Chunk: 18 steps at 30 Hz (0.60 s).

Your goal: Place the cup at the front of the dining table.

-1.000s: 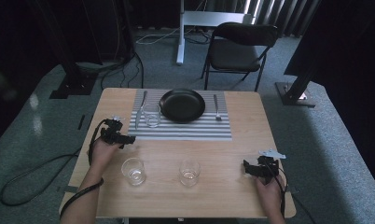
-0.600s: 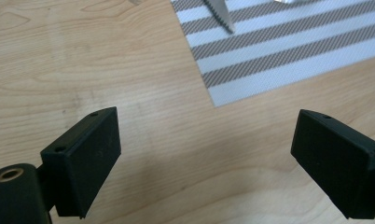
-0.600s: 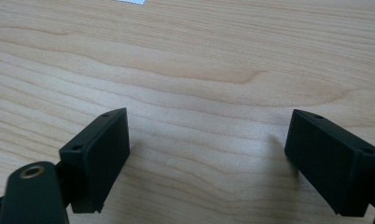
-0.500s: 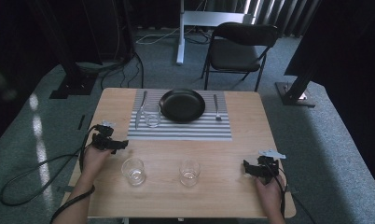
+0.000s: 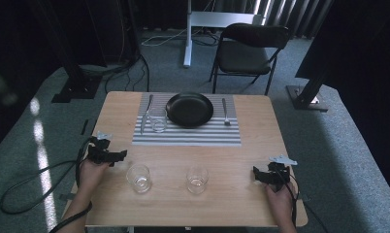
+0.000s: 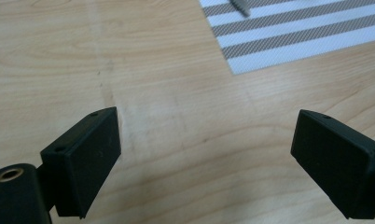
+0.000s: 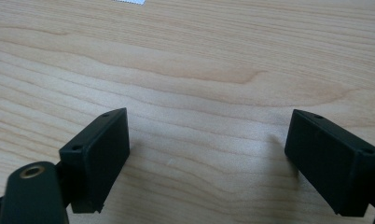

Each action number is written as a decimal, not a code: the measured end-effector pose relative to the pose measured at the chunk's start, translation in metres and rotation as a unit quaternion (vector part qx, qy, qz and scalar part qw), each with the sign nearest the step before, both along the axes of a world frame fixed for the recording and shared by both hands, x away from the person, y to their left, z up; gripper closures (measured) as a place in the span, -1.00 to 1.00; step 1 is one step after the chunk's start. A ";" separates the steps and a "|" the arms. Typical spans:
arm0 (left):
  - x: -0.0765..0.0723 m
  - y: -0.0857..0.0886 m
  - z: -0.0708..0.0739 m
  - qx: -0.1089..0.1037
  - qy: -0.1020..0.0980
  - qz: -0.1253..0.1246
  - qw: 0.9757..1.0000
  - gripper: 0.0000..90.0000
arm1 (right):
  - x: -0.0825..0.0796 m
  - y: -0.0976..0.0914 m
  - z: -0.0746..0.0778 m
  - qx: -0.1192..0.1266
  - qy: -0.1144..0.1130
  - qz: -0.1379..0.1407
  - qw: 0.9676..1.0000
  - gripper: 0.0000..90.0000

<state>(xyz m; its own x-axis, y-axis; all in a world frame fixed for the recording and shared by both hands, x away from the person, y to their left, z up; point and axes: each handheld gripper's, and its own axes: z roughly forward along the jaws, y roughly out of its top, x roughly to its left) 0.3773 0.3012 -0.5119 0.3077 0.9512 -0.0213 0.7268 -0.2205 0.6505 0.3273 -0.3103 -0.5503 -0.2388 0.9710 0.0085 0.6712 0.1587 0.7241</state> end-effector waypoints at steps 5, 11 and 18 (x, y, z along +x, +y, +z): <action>-0.010 0.005 -0.006 -0.001 -0.006 0.015 1.000 -0.80 | 0.000 0.000 0.000 0.001 0.000 0.000 1.000 -0.70; -0.022 0.007 -0.009 0.018 -0.019 0.022 0.999 -0.80 | 0.000 0.000 0.000 0.001 0.000 0.000 1.000 -0.70; -0.036 0.014 -0.015 0.009 -0.030 0.039 0.999 -0.80 | 0.000 0.000 0.000 0.000 0.000 0.000 1.000 -0.70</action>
